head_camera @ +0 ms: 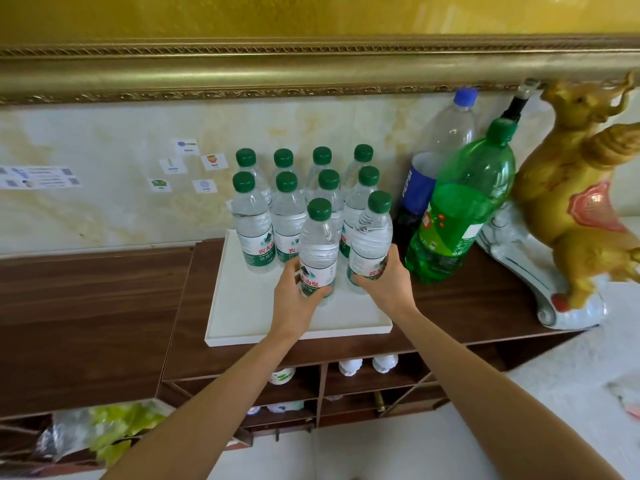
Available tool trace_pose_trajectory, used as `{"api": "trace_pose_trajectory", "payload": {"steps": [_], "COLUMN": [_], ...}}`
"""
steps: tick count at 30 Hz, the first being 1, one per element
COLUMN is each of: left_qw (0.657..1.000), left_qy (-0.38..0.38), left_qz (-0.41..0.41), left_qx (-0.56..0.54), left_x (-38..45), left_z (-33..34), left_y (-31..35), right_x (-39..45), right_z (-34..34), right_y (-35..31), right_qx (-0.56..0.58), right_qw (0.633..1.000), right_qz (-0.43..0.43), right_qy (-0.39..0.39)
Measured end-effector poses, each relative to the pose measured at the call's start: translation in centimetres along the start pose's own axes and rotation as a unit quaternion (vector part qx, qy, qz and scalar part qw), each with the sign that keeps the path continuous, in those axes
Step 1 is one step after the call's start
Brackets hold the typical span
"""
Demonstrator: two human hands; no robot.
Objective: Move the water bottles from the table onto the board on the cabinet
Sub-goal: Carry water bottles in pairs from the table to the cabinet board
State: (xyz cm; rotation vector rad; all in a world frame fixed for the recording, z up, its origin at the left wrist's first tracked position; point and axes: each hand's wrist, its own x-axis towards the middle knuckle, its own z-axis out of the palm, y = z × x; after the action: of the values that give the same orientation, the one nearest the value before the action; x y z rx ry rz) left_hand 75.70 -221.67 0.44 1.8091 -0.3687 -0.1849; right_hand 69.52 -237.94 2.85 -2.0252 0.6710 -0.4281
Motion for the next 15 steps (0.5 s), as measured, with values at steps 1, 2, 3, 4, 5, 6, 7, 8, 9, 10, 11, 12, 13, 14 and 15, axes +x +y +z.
{"api": "trace_pose_trajectory", "payload": {"steps": [1, 2, 3, 4, 5, 6, 7, 8, 9, 10, 11, 12, 13, 14, 15], "left_qw": [1.0, 1.0, 1.0, 0.999, 0.999, 0.998, 0.998, 0.998, 0.998, 0.998, 0.998, 0.998, 0.998, 0.998, 0.998], "left_qy": [0.007, 0.015, 0.024, 0.035, 0.045, 0.052, 0.057, 0.061, 0.062, 0.06, 0.058, 0.055, 0.052, 0.049, 0.048], "left_qz": [0.004, 0.007, 0.01, 0.011, 0.013, 0.014, 0.017, 0.021, 0.024, 0.025, 0.026, 0.027, 0.028, 0.027, 0.028], "left_qx": [-0.002, -0.004, -0.007, -0.01, -0.012, -0.014, -0.013, -0.01, -0.006, -0.002, 0.001, 0.004, 0.007, 0.01, 0.013], "left_x": [0.1, 0.2, 0.3, 0.4, 0.5, 0.6, 0.6, 0.6, 0.6, 0.7, 0.7, 0.7, 0.7, 0.6, 0.6], "left_z": [0.3, 0.7, 1.0, 1.4, 1.7, 2.0, 2.2, 2.3, 2.4, 2.6, 2.7, 2.8, 2.9, 3.0, 3.1], "left_y": [0.0, 0.0, 0.0, 0.0, 0.0, 0.0, 0.1, 0.1, 0.1, 0.1, 0.1, 0.1, 0.2, 0.3, 0.3], "right_x": [0.0, 0.0, 0.1, 0.2, 0.2, 0.2, 0.2, 0.2, 0.0, -0.1, -0.2, -0.3, -0.4, -0.4, -0.4], "right_z": [0.0, 0.0, 0.0, 0.1, 0.1, 0.1, 0.1, 0.1, 0.0, 0.1, 0.1, 0.1, 0.1, 0.1, 0.1], "right_y": [0.0, 0.1, 0.1, 0.2, 0.3, 0.4, 0.7, 1.1, 1.5, 1.8, 2.1, 2.2, 2.1, 2.1, 2.0], "right_qx": [0.001, 0.001, 0.001, -0.001, -0.003, -0.006, -0.009, -0.014, -0.021, -0.031, -0.039, -0.044, -0.046, -0.046, -0.043], "right_qw": [1.0, 1.0, 1.0, 1.0, 1.0, 1.0, 1.0, 0.999, 0.999, 0.999, 0.998, 0.998, 0.998, 0.998, 0.998], "right_qz": [0.0, 0.002, 0.003, 0.005, 0.009, 0.014, 0.02, 0.027, 0.032, 0.033, 0.032, 0.031, 0.03, 0.031, 0.031], "right_qy": [-0.001, -0.002, -0.003, -0.005, -0.008, -0.012, -0.018, -0.024, -0.028, -0.029, -0.027, -0.025, -0.024, -0.024, -0.025]}}
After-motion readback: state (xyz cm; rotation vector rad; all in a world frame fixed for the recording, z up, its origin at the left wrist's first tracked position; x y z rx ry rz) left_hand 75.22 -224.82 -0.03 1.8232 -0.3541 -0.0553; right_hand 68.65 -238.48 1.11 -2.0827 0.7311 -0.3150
